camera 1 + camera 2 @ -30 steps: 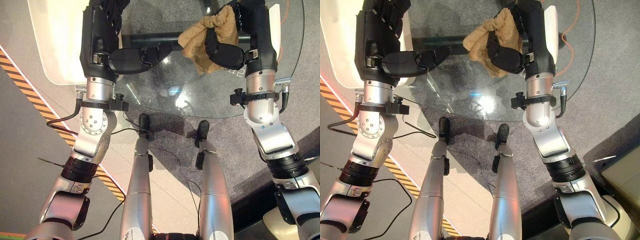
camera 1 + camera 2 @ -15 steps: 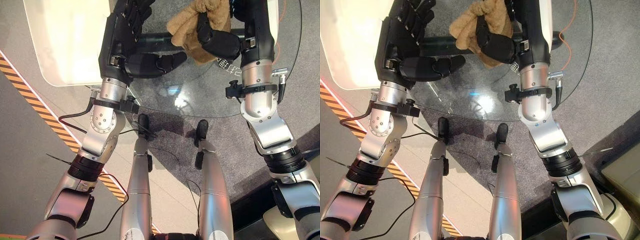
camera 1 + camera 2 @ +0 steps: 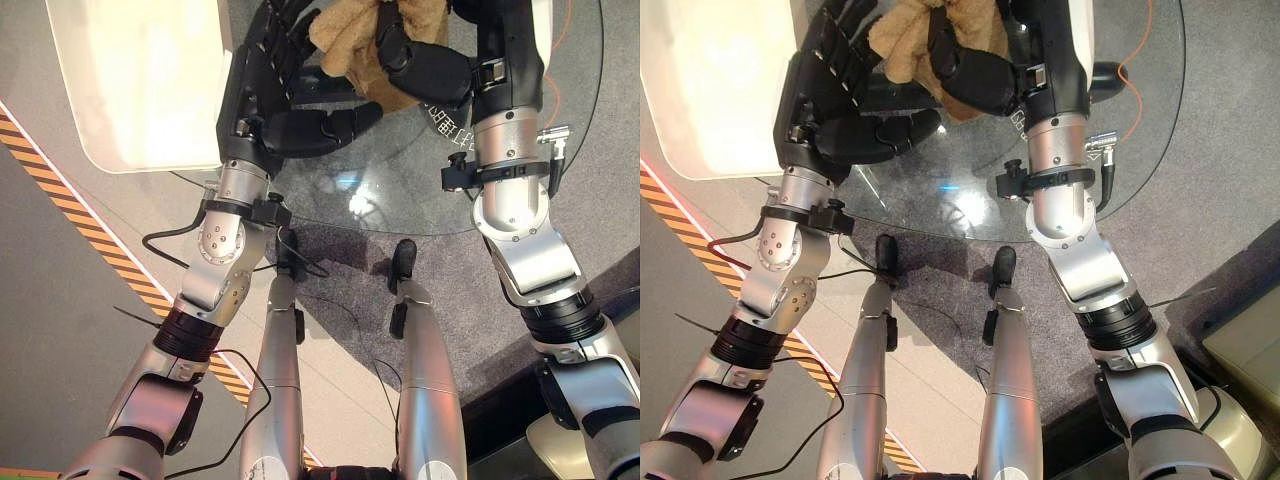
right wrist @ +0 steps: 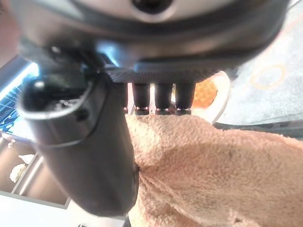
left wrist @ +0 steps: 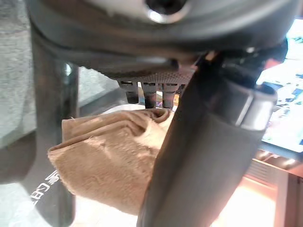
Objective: Wipe the table with a cloth and put it in the basket.
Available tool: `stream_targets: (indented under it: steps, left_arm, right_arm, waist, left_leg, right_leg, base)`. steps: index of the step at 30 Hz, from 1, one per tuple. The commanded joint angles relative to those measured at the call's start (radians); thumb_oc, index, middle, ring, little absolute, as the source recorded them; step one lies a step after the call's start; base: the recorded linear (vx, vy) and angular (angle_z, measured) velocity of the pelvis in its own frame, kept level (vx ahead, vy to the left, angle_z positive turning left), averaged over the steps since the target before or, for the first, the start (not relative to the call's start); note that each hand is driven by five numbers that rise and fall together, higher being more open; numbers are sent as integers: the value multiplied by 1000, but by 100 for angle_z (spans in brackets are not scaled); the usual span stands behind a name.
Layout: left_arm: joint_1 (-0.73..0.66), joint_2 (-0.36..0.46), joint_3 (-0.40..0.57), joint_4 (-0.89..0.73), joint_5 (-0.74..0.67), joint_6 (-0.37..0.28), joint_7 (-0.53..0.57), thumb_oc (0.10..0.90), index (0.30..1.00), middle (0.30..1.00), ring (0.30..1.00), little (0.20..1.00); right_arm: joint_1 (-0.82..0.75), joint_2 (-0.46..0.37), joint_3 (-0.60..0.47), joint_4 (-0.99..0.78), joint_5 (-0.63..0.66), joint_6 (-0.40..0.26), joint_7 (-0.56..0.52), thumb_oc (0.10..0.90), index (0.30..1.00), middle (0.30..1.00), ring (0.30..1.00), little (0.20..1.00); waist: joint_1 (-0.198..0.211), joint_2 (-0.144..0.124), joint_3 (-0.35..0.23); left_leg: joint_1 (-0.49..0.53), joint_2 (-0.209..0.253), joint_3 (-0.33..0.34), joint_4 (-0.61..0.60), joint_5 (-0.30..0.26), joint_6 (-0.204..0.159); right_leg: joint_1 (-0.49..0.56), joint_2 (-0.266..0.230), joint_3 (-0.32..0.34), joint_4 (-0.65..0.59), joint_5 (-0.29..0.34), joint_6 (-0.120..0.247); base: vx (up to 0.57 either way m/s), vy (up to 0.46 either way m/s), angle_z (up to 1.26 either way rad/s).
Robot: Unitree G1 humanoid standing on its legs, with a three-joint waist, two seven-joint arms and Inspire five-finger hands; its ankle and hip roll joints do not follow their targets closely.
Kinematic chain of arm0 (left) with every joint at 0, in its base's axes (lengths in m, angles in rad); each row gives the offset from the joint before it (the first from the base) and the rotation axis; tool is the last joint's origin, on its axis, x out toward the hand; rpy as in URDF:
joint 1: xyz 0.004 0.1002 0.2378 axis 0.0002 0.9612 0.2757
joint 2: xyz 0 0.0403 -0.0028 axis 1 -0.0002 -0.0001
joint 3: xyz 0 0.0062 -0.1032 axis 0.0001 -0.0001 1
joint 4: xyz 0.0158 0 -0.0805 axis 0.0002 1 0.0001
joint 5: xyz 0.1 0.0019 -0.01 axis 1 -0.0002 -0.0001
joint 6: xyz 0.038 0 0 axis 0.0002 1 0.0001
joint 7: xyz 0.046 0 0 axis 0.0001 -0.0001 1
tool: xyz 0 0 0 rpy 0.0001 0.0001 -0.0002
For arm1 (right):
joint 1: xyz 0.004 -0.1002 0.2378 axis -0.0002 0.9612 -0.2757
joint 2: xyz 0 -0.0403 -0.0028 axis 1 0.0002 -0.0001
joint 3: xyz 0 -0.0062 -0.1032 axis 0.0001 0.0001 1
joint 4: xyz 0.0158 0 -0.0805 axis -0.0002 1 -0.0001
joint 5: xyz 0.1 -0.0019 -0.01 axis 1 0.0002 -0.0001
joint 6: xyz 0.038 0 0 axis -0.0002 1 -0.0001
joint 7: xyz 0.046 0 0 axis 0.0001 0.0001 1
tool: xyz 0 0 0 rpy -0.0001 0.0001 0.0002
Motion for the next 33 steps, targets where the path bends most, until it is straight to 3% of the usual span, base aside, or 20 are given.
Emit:
stream_targets:
  steps: [1, 30, 33]
  left_arm:
    - [-136, -19, 8, -66, 1, -67, 2, 800, 900, 900, 900, 900]
    - [-242, -74, -27, 54, 7, -38, 21, 800, 900, 900, 900, 900]
    - [-249, -82, -30, 59, 12, -34, 23, 712, 825, 825, 825, 812]
  right_arm:
    - [-214, 25, -32, -236, 14, -165, -10, 100, 300, 300, 300, 200]
    - [-273, 94, 27, -224, 115, -153, 76, 100, 300, 300, 300, 200]
    - [-273, 105, 29, -217, 124, -148, 80, 100, 300, 300, 300, 200]
  waist:
    - [-14, -12, -23]
    - [-30, -15, -23]
    - [-30, -14, -23]
  left_leg:
    - [50, -80, 91, -29, -29, 100]
    - [54, -69, 100, -30, -23, 91]
    - [54, -70, 100, -31, -23, 90]
  right_leg:
    - [91, 128, -42, -158, 65, -35]
    - [94, 134, -31, -157, 60, -39]
    - [96, 133, -30, -159, 59, -39]
  base:
    - [0, 0, 0]
    - [-1, 1, -1]
    - [0, 0, 0]
